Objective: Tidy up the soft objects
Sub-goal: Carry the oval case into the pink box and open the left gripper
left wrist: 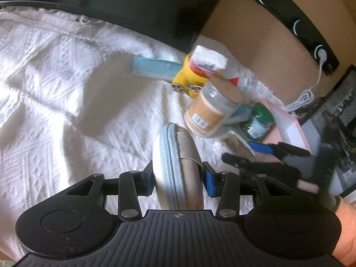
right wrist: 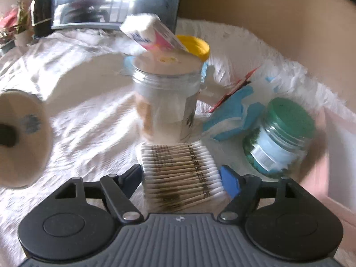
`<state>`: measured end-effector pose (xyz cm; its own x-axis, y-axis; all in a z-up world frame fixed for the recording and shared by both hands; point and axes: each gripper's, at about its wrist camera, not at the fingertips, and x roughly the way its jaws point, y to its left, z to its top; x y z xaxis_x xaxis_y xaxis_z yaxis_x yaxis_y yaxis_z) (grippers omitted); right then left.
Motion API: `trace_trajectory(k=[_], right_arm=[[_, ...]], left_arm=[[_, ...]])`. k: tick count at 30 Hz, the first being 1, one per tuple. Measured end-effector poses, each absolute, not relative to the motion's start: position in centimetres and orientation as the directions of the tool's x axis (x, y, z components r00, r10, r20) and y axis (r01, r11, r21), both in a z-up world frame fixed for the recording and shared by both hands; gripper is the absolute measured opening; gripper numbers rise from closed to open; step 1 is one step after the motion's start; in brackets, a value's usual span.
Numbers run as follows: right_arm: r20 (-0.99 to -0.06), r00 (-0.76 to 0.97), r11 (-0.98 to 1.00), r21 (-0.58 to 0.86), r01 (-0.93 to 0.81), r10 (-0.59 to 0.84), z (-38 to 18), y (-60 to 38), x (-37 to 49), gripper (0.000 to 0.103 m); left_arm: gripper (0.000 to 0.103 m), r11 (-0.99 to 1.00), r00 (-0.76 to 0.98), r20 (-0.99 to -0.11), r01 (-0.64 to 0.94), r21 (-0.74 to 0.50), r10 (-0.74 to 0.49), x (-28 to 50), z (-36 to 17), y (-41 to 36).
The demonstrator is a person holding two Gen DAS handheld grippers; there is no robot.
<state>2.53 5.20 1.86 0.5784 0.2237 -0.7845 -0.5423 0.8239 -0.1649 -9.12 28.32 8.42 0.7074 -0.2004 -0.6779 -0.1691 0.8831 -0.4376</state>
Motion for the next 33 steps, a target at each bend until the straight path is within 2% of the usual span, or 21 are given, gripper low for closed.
trace_trajectory(k=[5,10,14,22,27,29,31,33], right_arm=[[-0.790,0.579,0.833,-0.174,-0.525,0.200,4.6,2.2,-1.1,0.076],[-0.814,0.573,0.882,-0.196,-0.429,0.098,6.4,-2.5,-3.9,0.076],[-0.790,0.613,0.904,-0.251,-0.346,0.015,8.3,-6.4,-6.1,0.076],[-0.629,0.771,0.919,-0.353,-0.177,-0.094,13.7,-9.9,-6.4,0.076],[-0.466,0.870,0.873,-0.479,-0.096,-0.160,16.3,-9.9,-2.4,0.076],[-0.429,0.889,0.877,-0.475,-0.074,-0.158,17.1,-10.4,0.4,0.077],[-0.448,0.882,0.905,-0.422,-0.064,-0.147,17.1,-11.5,3.0,0.080],[-0.544,0.832,0.954,-0.294,-0.064,-0.112,16.6,-13.4,6.0,0.081]], left_arm=[[0.047,0.893,0.669,-0.693,-0.093,-0.439,-0.271,-7.9,8.2,25.5],[0.047,0.893,0.575,-0.719,0.043,-0.448,-0.389,-5.9,7.4,21.2],[0.047,0.863,0.527,-0.698,0.160,-0.480,-0.486,-4.4,8.0,17.5],[0.047,0.765,0.551,-0.541,0.353,-0.539,-0.636,2.1,14.6,12.4],[0.047,0.711,0.583,-0.422,0.465,-0.528,-0.694,8.9,21.1,9.6],[0.047,0.701,0.603,-0.378,0.494,-0.515,-0.703,11.3,23.1,8.2],[0.048,0.661,0.604,-0.318,0.508,-0.553,-0.731,14.4,23.9,6.7],[0.049,0.611,0.577,-0.287,0.510,-0.606,-0.765,17.8,22.6,5.5]])
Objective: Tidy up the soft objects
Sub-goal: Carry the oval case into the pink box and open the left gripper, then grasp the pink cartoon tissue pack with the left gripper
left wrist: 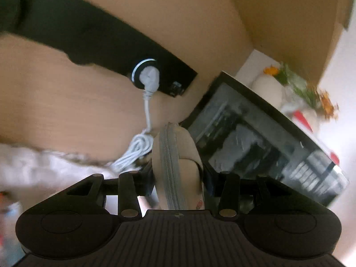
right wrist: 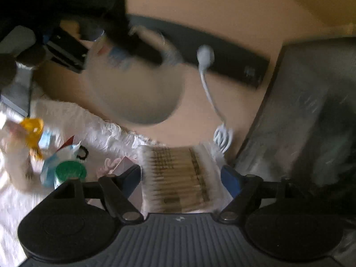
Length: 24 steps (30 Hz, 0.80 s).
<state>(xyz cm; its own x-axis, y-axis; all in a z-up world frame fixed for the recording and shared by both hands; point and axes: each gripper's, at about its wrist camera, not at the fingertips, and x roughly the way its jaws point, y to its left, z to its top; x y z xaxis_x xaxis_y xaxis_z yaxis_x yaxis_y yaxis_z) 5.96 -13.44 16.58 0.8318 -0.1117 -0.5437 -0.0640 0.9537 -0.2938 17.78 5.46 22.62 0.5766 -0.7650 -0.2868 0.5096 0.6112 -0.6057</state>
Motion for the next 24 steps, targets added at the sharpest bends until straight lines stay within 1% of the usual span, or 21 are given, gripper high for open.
trace_trajectory(k=[1,2,3,4,5,6,9,12,15,18,22,24], right_arm=[[-0.592,0.799,0.973,-0.225,-0.043,-0.102,16.0,-14.4,7.0,0.081],[-0.635,0.766,0.987,-0.163,-0.006,-0.100,15.2,-15.3,7.6,0.081],[-0.660,0.745,0.993,-0.115,0.028,-0.097,14.4,-16.1,7.7,0.081],[-0.668,0.738,0.994,-0.094,0.047,-0.098,13.8,-16.6,6.9,0.081],[-0.665,0.740,0.994,-0.087,0.060,-0.103,13.2,-16.9,6.2,0.081],[-0.659,0.744,0.993,-0.098,0.060,-0.110,12.8,-16.9,5.5,0.081],[-0.638,0.755,0.983,-0.178,0.045,-0.150,12.0,-16.7,3.2,0.081],[-0.617,0.766,0.969,-0.246,0.028,-0.179,11.3,-16.1,0.8,0.081],[-0.613,0.768,0.961,-0.275,0.010,-0.183,10.4,-15.0,-1.3,0.081],[-0.628,0.762,0.964,-0.266,-0.020,-0.158,9.6,-13.7,-3.1,0.081],[-0.677,0.730,0.972,-0.221,-0.081,-0.093,8.3,-11.6,-5.1,0.081],[-0.709,0.702,0.975,-0.196,-0.107,-0.066,7.6,-10.6,-5.4,0.081]], left_arm=[[0.051,0.614,0.571,-0.306,0.485,-0.623,-0.762,19.3,21.4,4.8],[0.049,0.649,0.575,-0.361,0.439,-0.621,-0.734,20.5,19.8,4.0],[0.049,0.714,0.579,-0.449,0.383,-0.587,-0.680,21.4,17.9,3.0],[0.049,0.764,0.574,-0.519,0.354,-0.540,-0.633,21.7,16.3,2.3],[0.049,0.793,0.560,-0.566,0.350,-0.499,-0.604,21.7,15.0,1.6],[0.049,0.802,0.547,-0.589,0.358,-0.478,-0.595,21.4,13.9,1.2],[0.049,0.797,0.555,-0.578,0.340,-0.499,-0.599,20.1,12.6,1.8],[0.049,0.801,0.612,-0.537,0.315,-0.508,-0.581,17.8,13.6,3.3],[0.049,0.821,0.663,-0.503,0.333,-0.464,-0.554,14.9,14.7,4.9],[0.049,0.861,0.714,-0.490,0.345,-0.375,-0.500,9.8,14.7,6.8],[0.049,0.921,0.752,-0.533,0.286,-0.265,-0.387,4.2,12.7,9.6],[0.049,0.936,0.741,-0.573,0.248,-0.249,-0.349,2.1,11.1,11.4]])
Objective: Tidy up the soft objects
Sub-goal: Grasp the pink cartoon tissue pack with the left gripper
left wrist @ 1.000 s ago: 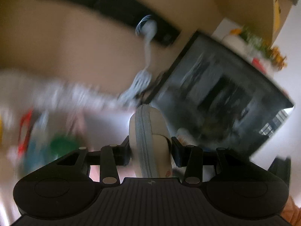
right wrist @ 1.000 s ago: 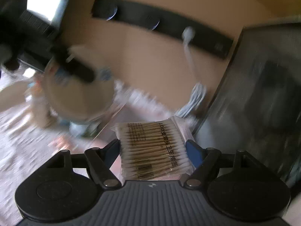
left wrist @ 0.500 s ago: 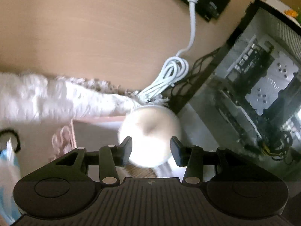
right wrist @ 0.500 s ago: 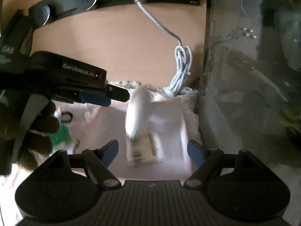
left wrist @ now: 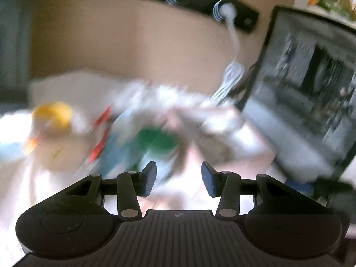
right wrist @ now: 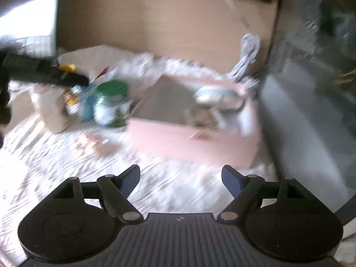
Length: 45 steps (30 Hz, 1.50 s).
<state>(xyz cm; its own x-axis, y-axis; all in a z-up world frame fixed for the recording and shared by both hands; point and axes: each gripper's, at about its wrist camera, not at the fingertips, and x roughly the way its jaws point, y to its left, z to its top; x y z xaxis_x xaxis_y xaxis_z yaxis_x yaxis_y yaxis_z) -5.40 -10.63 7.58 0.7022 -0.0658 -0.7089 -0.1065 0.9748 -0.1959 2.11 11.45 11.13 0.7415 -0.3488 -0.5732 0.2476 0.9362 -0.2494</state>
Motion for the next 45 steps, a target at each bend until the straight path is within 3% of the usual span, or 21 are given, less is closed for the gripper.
trace_trajectory(k=[5,9,14,21,29,32,37,41,45], right_arm=[[-0.740,0.668,0.969,-0.211,-0.126,-0.075,5.7,-8.0,-4.7,0.081],[-0.749,0.659,0.968,-0.209,-0.136,-0.069,4.7,-6.4,-4.4,0.081],[-0.773,0.628,0.952,-0.250,-0.176,-0.087,2.8,-5.5,-4.8,0.081],[-0.785,0.610,0.960,-0.243,-0.142,-0.108,1.8,-5.4,-4.6,0.081],[-0.796,0.596,0.952,-0.254,-0.171,-0.105,1.8,-2.9,-3.7,0.081],[-0.802,0.587,0.946,-0.263,-0.188,-0.107,1.4,-2.1,-3.8,0.081],[-0.794,0.595,0.937,-0.290,-0.195,-0.122,1.8,-1.3,-3.6,0.081],[-0.792,0.596,0.934,-0.301,-0.194,-0.132,2.3,-0.9,-3.5,0.081],[-0.801,0.583,0.925,-0.314,-0.213,-0.137,2.2,-0.2,-3.1,0.081]], left_arm=[[0.049,0.964,0.684,-0.684,0.113,-0.243,-0.253,-0.8,7.0,15.7],[0.049,0.966,0.680,-0.697,0.073,-0.247,-0.229,-1.7,5.8,17.3],[0.049,0.964,0.725,-0.643,0.115,-0.239,-0.246,-1.7,6.6,17.5],[0.049,0.956,0.834,-0.539,-0.046,-0.288,-0.122,-2.0,10.4,23.5],[0.049,0.842,0.904,-0.405,-0.112,-0.527,-0.133,2.1,16.2,31.5],[0.049,0.897,0.882,-0.438,-0.046,-0.440,-0.171,6.3,17.5,30.3],[0.051,0.992,0.781,-0.613,0.078,-0.099,-0.123,9.8,14.7,26.0],[0.051,0.998,0.744,-0.666,0.019,-0.054,-0.050,7.1,11.2,28.9],[0.046,0.992,0.703,-0.710,-0.056,-0.112,-0.040,4.1,7.6,33.2]])
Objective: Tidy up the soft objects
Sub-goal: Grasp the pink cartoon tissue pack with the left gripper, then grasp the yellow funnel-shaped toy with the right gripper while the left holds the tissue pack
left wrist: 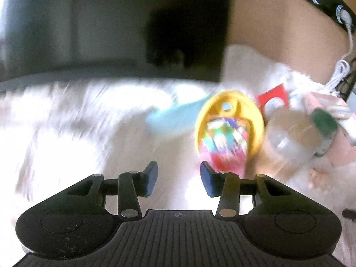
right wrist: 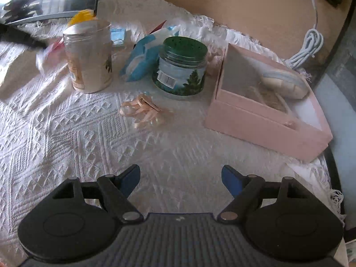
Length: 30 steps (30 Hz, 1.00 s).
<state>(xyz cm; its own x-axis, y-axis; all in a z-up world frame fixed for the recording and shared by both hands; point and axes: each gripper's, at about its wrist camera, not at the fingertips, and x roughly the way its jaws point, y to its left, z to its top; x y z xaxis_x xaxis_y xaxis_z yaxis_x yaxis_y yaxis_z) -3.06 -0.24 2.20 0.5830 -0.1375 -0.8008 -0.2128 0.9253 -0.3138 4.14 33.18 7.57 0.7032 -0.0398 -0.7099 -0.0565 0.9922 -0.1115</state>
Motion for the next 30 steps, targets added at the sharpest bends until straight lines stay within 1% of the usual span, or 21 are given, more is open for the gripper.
trace_trajectory(k=[2,5,8,10,13,15,17,19,21,23,25,27,29,30], right_arm=[[-0.807,0.572,0.914,-0.332,-0.235,-0.147,1.8,0.5,-2.6,0.081],[-0.801,0.579,0.895,-0.362,-0.261,-0.155,1.2,1.6,-2.5,0.081],[-0.787,0.594,0.881,-0.389,-0.271,-0.165,0.9,2.4,-2.5,0.081],[-0.779,0.604,0.882,-0.393,-0.259,-0.170,0.8,2.5,-2.6,0.082],[-0.763,0.623,0.885,-0.397,-0.242,-0.172,0.7,2.3,-3.1,0.083],[-0.748,0.641,0.887,-0.402,-0.227,-0.175,0.5,2.3,-3.5,0.083],[-0.730,0.659,0.882,-0.417,-0.218,-0.182,0.4,2.4,-4.0,0.084],[-0.714,0.674,0.871,-0.438,-0.221,-0.188,0.3,2.5,-4.5,0.084],[-0.698,0.691,0.861,-0.457,-0.224,-0.190,0.1,2.6,-4.9,0.084],[-0.690,0.698,0.862,-0.458,-0.217,-0.191,0.1,2.6,-5.1,0.085],[-0.693,0.694,0.876,-0.440,-0.196,-0.193,0.1,2.3,-5.0,0.088],[-0.716,0.672,0.908,-0.390,-0.155,-0.192,0.2,1.5,-4.4,0.093],[-0.759,0.625,0.946,-0.309,-0.095,-0.185,0.4,0.2,-3.5,0.102],[-0.784,0.597,0.965,-0.255,-0.062,-0.169,0.5,-0.7,-3.0,0.103]], left_arm=[[0.046,0.985,0.722,-0.686,-0.034,-0.167,-0.091,3.0,7.2,34.2],[0.046,0.971,0.761,-0.618,0.070,-0.226,-0.199,2.0,7.9,34.3],[0.046,0.965,0.769,-0.588,0.146,-0.218,-0.249,2.0,8.2,32.4],[0.047,0.973,0.765,-0.606,0.127,-0.191,-0.219,2.5,7.7,31.1],[0.046,0.992,0.752,-0.649,0.042,-0.121,-0.111,2.5,6.4,29.8],[0.047,0.997,0.735,-0.674,0.025,-0.079,-0.072,2.9,5.4,29.0],[0.047,0.994,0.721,-0.686,0.043,-0.105,-0.104,3.1,4.7,28.8],[0.060,0.989,0.712,-0.688,0.074,-0.127,-0.142,3.1,4.8,28.6],[0.063,0.984,0.699,-0.693,0.118,-0.133,-0.177,3.3,4.6,28.2],[0.064,0.983,0.683,-0.708,0.143,-0.115,-0.182,3.1,4.2,27.7],[0.063,0.989,0.670,-0.727,0.125,-0.085,-0.147,3.7,3.3,27.5],[0.062,0.993,0.686,-0.719,0.079,-0.083,-0.115,4.0,3.1,27.6],[0.062,0.993,0.692,-0.714,0.033,-0.117,-0.107,4.5,3.1,27.8],[0.061,0.990,0.695,-0.710,0.018,-0.140,-0.113,4.7,3.1,28.0]])
